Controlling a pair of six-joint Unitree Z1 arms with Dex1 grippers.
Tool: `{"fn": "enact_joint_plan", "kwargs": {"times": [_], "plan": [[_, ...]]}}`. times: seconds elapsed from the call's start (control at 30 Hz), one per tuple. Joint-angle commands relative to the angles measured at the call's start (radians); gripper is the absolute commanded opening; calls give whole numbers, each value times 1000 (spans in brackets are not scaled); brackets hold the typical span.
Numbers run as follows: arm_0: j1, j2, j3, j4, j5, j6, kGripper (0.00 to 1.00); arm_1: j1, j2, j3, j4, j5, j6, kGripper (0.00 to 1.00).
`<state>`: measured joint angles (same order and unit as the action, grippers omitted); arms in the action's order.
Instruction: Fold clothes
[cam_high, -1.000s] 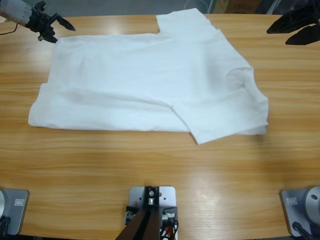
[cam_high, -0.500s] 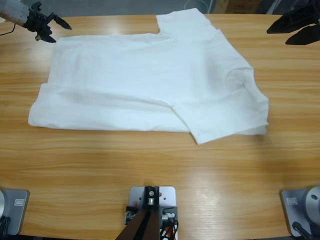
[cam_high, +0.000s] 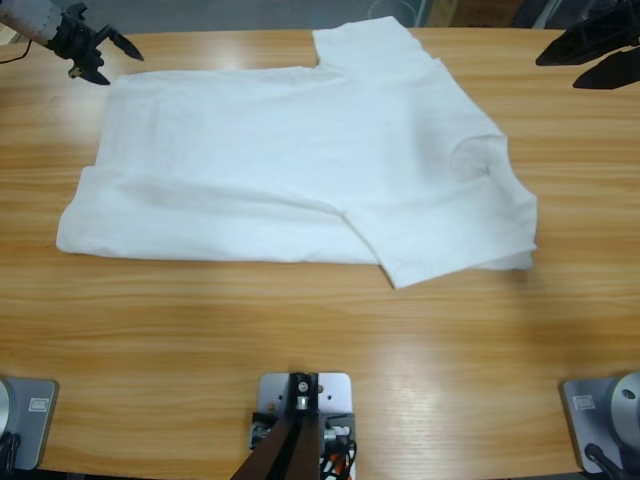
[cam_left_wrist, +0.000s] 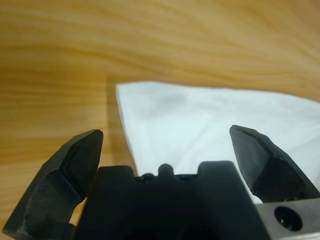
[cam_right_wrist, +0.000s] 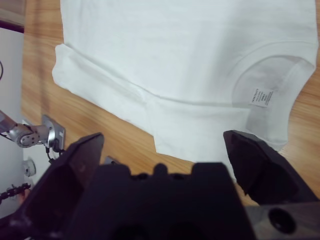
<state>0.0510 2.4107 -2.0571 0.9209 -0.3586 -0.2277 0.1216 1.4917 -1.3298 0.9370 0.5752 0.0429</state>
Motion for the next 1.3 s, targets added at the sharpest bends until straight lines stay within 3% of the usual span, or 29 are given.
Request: {"fn": "enact_joint_plan", "kwargs": {"times": [0.03,0.3,0.6,1.3], "plan": [[-14,23,36,48,76,16,1000,-11,19,-4,5,-2,-18,973],[-25,-86,254,-149,115,11,1000,-11,30,-15,6,0,-18,973],[-8,-32,217,-146,33,-7,1000,-11,35,-27,9,5,-18,973],[-35,36,108,-118,30,-51,1000,-13,36,-37,12,-3,-24,973]]}}
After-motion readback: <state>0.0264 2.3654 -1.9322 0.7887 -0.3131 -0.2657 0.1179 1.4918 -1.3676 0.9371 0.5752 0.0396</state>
